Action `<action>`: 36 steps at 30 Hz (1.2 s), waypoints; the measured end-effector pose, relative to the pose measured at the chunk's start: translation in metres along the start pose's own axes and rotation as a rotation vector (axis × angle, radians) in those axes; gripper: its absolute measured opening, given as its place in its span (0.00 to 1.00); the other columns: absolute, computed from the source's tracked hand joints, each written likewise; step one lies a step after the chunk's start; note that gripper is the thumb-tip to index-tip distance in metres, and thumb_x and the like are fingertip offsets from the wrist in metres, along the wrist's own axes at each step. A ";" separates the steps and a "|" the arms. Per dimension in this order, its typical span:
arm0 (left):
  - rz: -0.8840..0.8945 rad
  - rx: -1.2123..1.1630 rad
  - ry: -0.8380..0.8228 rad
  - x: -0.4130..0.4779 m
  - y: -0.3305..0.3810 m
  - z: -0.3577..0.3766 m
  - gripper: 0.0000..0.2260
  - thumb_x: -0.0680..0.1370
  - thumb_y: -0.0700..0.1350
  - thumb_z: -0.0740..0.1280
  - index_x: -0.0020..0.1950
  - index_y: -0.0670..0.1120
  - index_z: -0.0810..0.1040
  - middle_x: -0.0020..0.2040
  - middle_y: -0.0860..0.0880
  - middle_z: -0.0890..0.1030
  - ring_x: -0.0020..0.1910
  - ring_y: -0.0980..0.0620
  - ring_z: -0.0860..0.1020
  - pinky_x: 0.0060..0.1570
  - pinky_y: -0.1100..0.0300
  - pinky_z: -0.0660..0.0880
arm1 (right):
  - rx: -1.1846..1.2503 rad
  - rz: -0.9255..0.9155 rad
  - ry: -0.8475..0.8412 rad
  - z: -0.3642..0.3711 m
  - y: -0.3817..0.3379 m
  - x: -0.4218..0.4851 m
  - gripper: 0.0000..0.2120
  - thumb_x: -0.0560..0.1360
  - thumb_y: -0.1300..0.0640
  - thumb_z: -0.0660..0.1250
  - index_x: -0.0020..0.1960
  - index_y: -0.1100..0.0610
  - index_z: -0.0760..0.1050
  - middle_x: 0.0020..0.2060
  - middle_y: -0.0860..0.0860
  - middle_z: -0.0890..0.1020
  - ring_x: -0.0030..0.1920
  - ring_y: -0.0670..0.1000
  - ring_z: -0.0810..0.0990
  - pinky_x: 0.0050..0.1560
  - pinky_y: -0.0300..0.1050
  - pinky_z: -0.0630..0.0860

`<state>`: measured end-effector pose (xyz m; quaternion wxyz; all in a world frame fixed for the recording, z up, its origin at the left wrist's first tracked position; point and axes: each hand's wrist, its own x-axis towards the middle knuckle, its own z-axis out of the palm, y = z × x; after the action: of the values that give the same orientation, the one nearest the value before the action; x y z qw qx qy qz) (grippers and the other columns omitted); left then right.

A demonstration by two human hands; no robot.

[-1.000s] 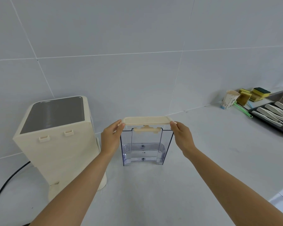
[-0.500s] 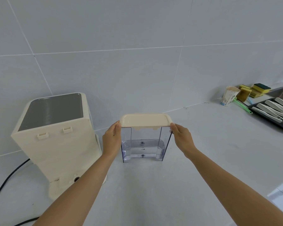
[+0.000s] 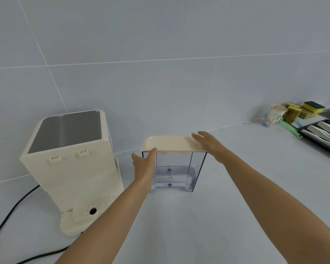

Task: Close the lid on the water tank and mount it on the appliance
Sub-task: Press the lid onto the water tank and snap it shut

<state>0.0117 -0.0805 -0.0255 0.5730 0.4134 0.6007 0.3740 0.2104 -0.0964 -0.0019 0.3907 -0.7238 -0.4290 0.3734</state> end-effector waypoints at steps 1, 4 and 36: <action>-0.026 0.005 0.001 0.001 0.001 0.002 0.37 0.73 0.55 0.62 0.73 0.46 0.43 0.75 0.44 0.56 0.70 0.42 0.60 0.65 0.47 0.62 | -0.016 0.005 -0.016 0.002 -0.002 0.002 0.29 0.75 0.44 0.59 0.71 0.57 0.59 0.72 0.54 0.63 0.69 0.55 0.63 0.67 0.49 0.61; -0.077 0.001 -0.007 0.003 0.001 0.009 0.38 0.73 0.56 0.62 0.73 0.46 0.42 0.74 0.43 0.57 0.70 0.41 0.61 0.65 0.47 0.62 | -0.074 0.017 -0.027 0.006 -0.005 0.008 0.23 0.74 0.47 0.60 0.64 0.59 0.68 0.63 0.55 0.72 0.57 0.53 0.72 0.56 0.46 0.67; 0.093 0.252 -0.547 0.069 0.031 -0.007 0.19 0.77 0.53 0.53 0.68 0.54 0.63 0.69 0.51 0.68 0.69 0.51 0.63 0.73 0.48 0.53 | -0.222 0.107 -0.299 0.051 -0.005 -0.056 0.22 0.65 0.40 0.69 0.42 0.60 0.74 0.34 0.51 0.77 0.33 0.47 0.76 0.37 0.37 0.71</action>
<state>0.0071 -0.0045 -0.0232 0.6399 0.5937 0.4461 0.1973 0.1442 -0.1332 -0.0071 0.2199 -0.7207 -0.4817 0.4474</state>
